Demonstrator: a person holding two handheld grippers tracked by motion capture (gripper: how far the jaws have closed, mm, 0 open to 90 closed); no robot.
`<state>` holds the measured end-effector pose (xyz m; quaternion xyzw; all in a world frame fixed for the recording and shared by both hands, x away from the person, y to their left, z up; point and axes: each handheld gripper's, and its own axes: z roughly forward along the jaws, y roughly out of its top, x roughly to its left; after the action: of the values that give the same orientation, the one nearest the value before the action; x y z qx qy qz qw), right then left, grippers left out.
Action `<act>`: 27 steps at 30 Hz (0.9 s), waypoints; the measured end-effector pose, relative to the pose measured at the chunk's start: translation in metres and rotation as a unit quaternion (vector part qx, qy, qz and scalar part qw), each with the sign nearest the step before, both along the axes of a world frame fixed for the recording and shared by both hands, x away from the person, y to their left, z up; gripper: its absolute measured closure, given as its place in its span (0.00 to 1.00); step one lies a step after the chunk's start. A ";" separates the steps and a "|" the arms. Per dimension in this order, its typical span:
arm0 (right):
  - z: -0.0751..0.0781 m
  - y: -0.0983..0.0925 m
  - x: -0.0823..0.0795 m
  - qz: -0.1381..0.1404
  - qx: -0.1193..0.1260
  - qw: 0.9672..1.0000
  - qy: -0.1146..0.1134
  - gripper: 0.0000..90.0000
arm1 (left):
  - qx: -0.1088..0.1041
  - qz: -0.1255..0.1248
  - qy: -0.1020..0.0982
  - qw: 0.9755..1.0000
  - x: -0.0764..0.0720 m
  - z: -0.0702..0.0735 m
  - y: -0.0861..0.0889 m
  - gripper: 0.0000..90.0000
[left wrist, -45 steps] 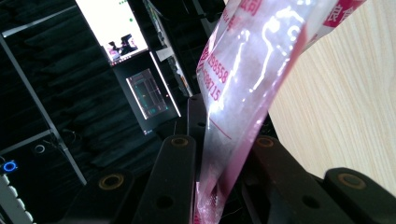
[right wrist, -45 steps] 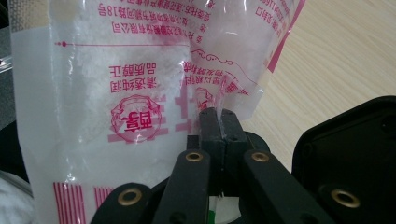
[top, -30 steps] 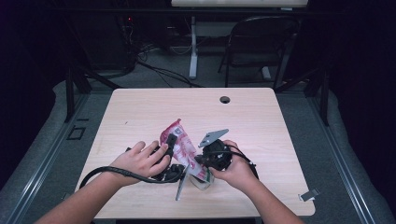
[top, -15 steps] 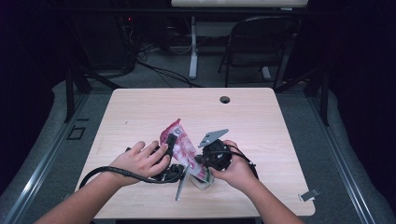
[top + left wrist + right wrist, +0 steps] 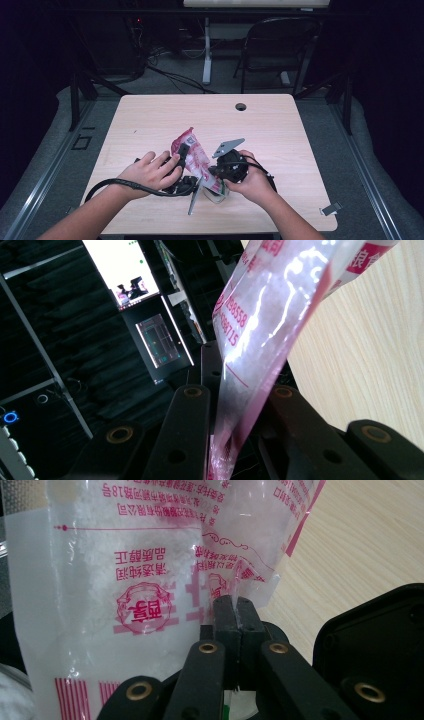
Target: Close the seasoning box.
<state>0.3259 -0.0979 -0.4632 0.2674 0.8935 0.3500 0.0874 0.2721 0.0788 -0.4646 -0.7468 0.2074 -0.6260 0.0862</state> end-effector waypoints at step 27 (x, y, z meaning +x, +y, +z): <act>-0.001 0.005 0.001 0.000 -0.005 1.000 0.002 1.00 | -0.048 0.024 0.027 0.998 0.000 -0.011 0.015 0.95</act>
<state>0.3273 -0.0930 -0.4647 0.2675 0.8956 0.3447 0.0866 0.2719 0.0934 -0.4753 -0.7713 0.1614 -0.6127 0.0599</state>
